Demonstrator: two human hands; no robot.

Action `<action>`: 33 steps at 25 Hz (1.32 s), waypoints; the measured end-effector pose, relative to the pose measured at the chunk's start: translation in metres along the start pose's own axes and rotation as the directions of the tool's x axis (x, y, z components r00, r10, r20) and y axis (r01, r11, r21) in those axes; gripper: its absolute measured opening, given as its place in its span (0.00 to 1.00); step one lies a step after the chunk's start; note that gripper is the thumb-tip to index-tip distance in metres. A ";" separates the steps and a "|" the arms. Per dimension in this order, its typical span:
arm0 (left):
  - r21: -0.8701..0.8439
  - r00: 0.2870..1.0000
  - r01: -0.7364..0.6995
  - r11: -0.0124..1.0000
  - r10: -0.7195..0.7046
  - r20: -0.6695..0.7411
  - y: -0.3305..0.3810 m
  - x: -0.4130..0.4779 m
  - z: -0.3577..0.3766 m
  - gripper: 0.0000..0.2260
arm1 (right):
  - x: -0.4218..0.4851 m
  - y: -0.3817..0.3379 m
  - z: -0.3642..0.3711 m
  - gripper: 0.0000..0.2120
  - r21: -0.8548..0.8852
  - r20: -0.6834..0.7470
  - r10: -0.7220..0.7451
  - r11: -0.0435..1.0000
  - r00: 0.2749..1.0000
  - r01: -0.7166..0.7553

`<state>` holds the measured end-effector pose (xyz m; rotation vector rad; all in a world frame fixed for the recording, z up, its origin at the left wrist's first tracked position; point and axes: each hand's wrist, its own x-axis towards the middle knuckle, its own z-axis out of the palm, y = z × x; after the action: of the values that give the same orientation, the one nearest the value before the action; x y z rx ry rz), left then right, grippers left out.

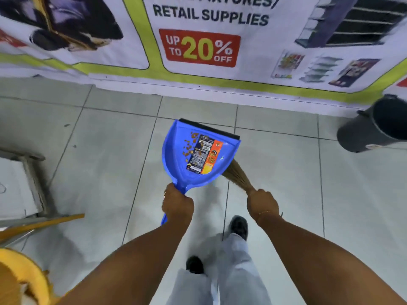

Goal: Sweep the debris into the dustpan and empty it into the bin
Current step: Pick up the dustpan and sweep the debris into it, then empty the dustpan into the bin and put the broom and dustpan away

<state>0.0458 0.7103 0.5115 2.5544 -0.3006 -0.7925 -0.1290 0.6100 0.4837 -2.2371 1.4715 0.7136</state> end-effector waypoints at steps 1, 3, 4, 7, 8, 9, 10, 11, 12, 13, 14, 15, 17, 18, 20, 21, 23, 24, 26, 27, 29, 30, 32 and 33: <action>0.008 0.999 -0.039 0.999 0.039 0.020 0.016 -0.010 0.005 0.18 | -0.008 0.017 -0.007 0.19 0.022 0.002 0.032 0.999 0.999 -0.032; 0.029 0.991 -0.114 0.993 0.111 0.067 0.054 -0.028 0.020 0.18 | -0.018 0.056 -0.023 0.20 0.073 -0.015 0.061 0.996 0.998 -0.060; 0.046 0.986 -0.145 0.988 0.140 0.092 0.073 -0.035 0.030 0.18 | -0.018 0.078 -0.031 0.20 0.088 -0.025 0.075 0.993 0.997 -0.073; 0.092 0.966 -0.218 0.972 0.201 0.161 0.145 -0.054 0.076 0.19 | -0.004 0.153 -0.061 0.21 0.110 -0.085 0.108 0.989 0.991 -0.098; 0.095 0.958 -0.242 0.966 0.222 0.180 0.164 -0.058 0.090 0.18 | 0.002 0.172 -0.069 0.21 0.110 -0.099 0.106 0.989 0.989 -0.094; 0.093 0.951 -0.256 0.962 0.234 0.200 0.183 -0.064 0.106 0.18 | 0.009 0.193 -0.079 0.20 0.106 -0.103 0.108 0.990 0.989 -0.097; 0.084 0.947 -0.260 0.962 0.237 0.218 0.204 -0.069 0.125 0.18 | 0.018 0.217 -0.088 0.21 0.099 -0.114 0.109 0.990 0.987 -0.097; 0.074 0.942 -0.264 0.962 0.241 0.234 0.224 -0.075 0.144 0.18 | 0.028 0.238 -0.097 0.21 0.095 -0.126 0.116 0.990 0.985 -0.104; 0.069 0.935 -0.275 0.959 0.250 0.250 0.244 -0.081 0.163 0.17 | 0.040 0.261 -0.104 0.22 0.092 -0.130 0.130 0.989 0.983 -0.119; 0.072 0.928 -0.294 0.953 0.266 0.262 0.265 -0.086 0.181 0.17 | 0.050 0.280 -0.111 0.22 0.095 -0.125 0.148 0.986 0.981 -0.136; 0.072 0.922 -0.307 0.949 0.278 0.268 0.284 -0.090 0.198 0.17 | 0.060 0.297 -0.117 0.22 0.102 -0.119 0.163 0.983 0.979 -0.152; 0.071 0.917 -0.319 0.945 0.289 0.276 0.300 -0.093 0.210 0.16 | 0.066 0.309 -0.121 0.22 0.111 -0.108 0.177 0.980 0.978 -0.165; 0.078 0.894 -0.355 0.931 0.314 0.320 0.340 -0.095 0.242 0.16 | 0.084 0.338 -0.129 0.21 0.142 -0.076 0.221 0.968 0.972 -0.208; 0.086 0.885 -0.368 0.926 0.320 0.340 0.358 -0.094 0.257 0.16 | 0.094 0.353 -0.130 0.21 0.150 -0.053 0.240 0.962 0.969 -0.230; 0.102 0.869 -0.394 0.914 0.334 0.366 0.396 -0.088 0.290 0.16 | 0.114 0.390 -0.134 0.21 0.157 -0.010 0.279 0.949 0.960 -0.274; 0.116 0.862 -0.405 0.907 0.336 0.380 0.414 -0.084 0.305 0.16 | 0.123 0.409 -0.136 0.21 0.161 0.012 0.299 0.941 0.954 -0.297; 0.164 0.848 -0.431 0.887 0.335 0.411 0.452 -0.075 0.338 0.16 | 0.142 0.450 -0.140 0.21 0.182 0.070 0.349 0.917 0.934 -0.356; 0.185 0.845 -0.437 0.880 0.332 0.418 0.467 -0.073 0.351 0.16 | 0.148 0.469 -0.142 0.22 0.186 0.091 0.365 0.908 0.926 -0.376; 0.227 0.840 -0.457 0.860 0.332 0.430 0.493 -0.069 0.375 0.16 | 0.159 0.503 -0.146 0.21 0.188 0.121 0.401 0.889 0.908 -0.417; 0.252 0.840 -0.460 0.852 0.325 0.434 0.505 -0.068 0.390 0.16 | 0.166 0.523 -0.146 0.22 0.188 0.141 0.414 0.881 0.900 -0.434; 0.298 0.845 -0.456 0.838 0.304 0.439 0.528 -0.072 0.424 0.16 | 0.179 0.565 -0.145 0.22 0.223 0.195 0.429 0.856 0.882 -0.466; 0.308 0.847 -0.453 0.837 0.295 0.442 0.537 -0.075 0.439 0.16 | 0.185 0.584 -0.145 0.22 0.233 0.220 0.433 0.847 0.874 -0.478; 0.327 0.849 -0.442 0.835 0.271 0.454 0.558 -0.083 0.483 0.16 | 0.198 0.632 -0.141 0.22 0.227 0.266 0.448 0.831 0.854 -0.507; 0.345 0.850 -0.438 0.830 0.257 0.460 0.567 -0.086 0.504 0.15 | 0.205 0.654 -0.139 0.21 0.220 0.284 0.453 0.827 0.845 -0.517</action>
<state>-0.3581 0.0649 0.4518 2.5772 -1.1790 -1.1972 -0.6357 0.1286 0.4557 -1.5129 1.9127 0.8005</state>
